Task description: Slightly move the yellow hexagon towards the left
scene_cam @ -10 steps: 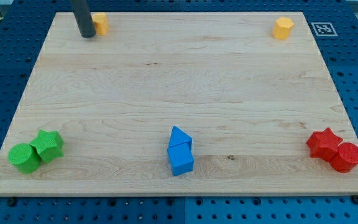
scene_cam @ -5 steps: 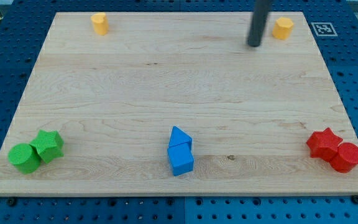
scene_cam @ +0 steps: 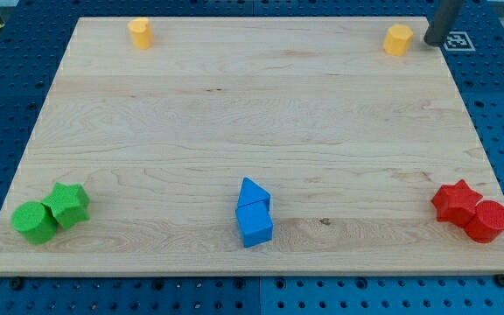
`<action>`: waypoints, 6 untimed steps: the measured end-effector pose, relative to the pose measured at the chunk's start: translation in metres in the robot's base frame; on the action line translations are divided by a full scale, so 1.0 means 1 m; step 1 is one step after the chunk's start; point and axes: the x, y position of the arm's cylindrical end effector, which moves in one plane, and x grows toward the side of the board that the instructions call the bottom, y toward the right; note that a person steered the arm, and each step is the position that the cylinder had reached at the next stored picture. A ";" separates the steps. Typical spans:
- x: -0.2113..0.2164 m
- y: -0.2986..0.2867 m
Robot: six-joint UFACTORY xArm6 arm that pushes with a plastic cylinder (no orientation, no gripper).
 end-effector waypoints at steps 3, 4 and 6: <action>0.000 -0.082; 0.000 -0.108; 0.000 -0.190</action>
